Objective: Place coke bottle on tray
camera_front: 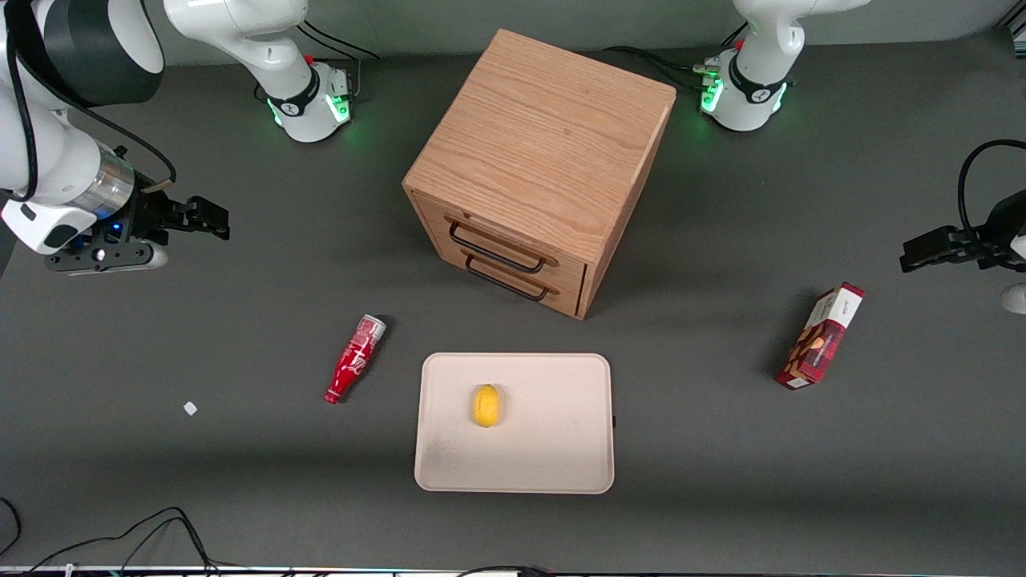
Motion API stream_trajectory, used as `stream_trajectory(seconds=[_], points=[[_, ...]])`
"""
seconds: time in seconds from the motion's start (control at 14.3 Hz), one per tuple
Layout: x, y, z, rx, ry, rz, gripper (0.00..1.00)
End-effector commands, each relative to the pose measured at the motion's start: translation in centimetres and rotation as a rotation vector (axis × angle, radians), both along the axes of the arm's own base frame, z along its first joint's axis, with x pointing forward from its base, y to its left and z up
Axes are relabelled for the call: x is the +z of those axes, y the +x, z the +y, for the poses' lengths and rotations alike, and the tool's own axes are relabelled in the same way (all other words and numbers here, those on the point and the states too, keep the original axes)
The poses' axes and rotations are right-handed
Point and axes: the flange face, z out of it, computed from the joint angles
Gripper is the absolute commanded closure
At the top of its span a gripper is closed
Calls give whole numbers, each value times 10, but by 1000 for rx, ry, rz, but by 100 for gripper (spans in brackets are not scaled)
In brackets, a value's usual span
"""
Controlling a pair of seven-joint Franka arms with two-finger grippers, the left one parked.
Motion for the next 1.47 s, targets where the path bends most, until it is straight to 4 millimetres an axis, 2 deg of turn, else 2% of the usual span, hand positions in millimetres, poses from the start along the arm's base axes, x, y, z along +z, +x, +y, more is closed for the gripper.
stream_trajectory(seconds=[0.0,0.28,0.49,0.63,0.77,0.98,1.12,1.4], points=[[7,-3,-2,5,23,5,0],[11,1,-1,2,45,-2,0],[6,1,-10,-22,49,10,0],[-1,3,-5,-32,45,24,0],[-19,12,4,-66,35,33,0],[-54,25,32,-145,24,12,0],[-91,36,56,-215,10,30,0],[-161,61,82,-343,15,9,0]])
